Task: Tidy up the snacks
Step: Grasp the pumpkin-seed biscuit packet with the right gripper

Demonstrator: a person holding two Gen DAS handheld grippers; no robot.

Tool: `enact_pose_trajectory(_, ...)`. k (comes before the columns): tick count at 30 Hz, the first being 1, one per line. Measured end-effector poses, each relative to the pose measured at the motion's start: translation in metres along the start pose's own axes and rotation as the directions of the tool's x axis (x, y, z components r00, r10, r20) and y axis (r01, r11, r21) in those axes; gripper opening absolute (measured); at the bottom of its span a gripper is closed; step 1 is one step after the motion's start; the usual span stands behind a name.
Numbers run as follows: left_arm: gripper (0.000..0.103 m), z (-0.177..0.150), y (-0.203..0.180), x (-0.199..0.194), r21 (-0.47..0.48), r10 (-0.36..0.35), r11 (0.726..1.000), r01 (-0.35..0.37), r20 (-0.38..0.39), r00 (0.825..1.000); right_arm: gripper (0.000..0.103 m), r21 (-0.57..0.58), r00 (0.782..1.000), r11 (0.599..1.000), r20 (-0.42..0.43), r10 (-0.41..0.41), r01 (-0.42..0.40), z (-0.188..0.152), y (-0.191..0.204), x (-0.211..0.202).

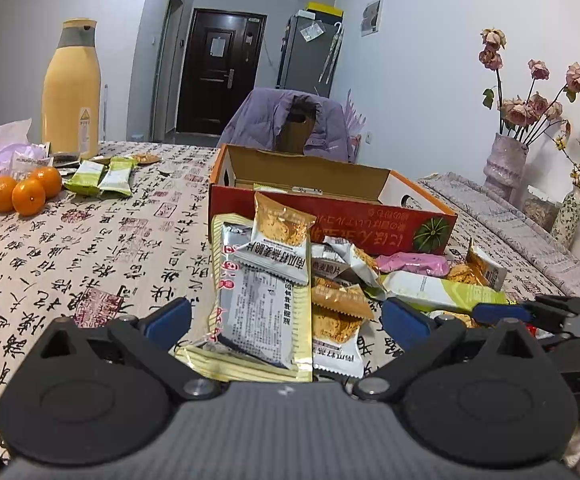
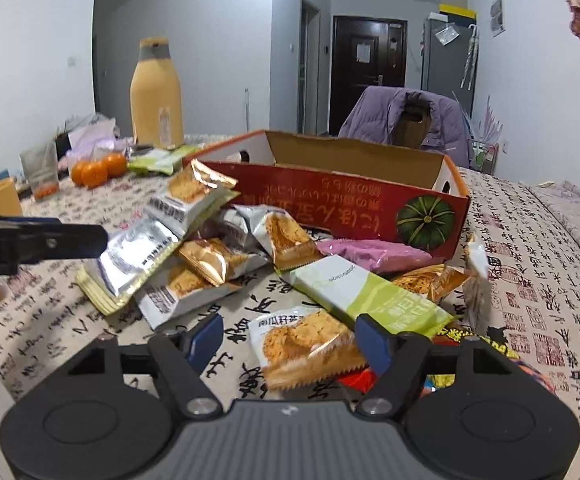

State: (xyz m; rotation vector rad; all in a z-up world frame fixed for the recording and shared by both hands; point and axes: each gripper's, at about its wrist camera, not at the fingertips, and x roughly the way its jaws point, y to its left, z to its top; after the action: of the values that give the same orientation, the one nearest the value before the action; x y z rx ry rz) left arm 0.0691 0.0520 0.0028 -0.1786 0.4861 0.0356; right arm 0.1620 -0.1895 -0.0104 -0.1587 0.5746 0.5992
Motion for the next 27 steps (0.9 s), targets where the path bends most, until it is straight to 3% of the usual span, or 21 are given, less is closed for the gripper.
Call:
enact_pose_trajectory(10,0.103,0.003,-0.001,0.006,0.011,0.002,1.0,-0.002,-0.037,0.999,0.069,-0.094,0.994,0.995,-0.109,0.015,-0.025,0.002,0.004,0.03)
enact_pose_trajectory(12,0.103,0.003,0.0,0.008,0.011,0.007,1.0,-0.006,-0.045,0.999,0.067,-0.078,0.994,0.996,-0.107,0.027,-0.036,0.002,0.001,0.03)
enact_pose_trajectory(14,0.103,0.003,-0.001,0.01,0.014,0.009,1.0,-0.008,-0.054,0.999,0.056,-0.076,0.994,0.996,-0.101,0.028,-0.036,0.001,0.0,0.029)
enact_pose_trajectory(20,0.103,0.002,-0.001,0.016,0.013,0.018,1.0,-0.017,-0.073,0.997,0.04,-0.034,0.994,0.996,-0.078,0.074,-0.076,-0.007,-0.003,0.022)
enact_pose_trajectory(27,0.103,0.004,-0.002,0.023,0.021,0.04,0.999,-0.038,-0.09,0.995,0.04,0.021,0.996,0.996,0.006,0.084,-0.084,-0.008,-0.007,0.002)
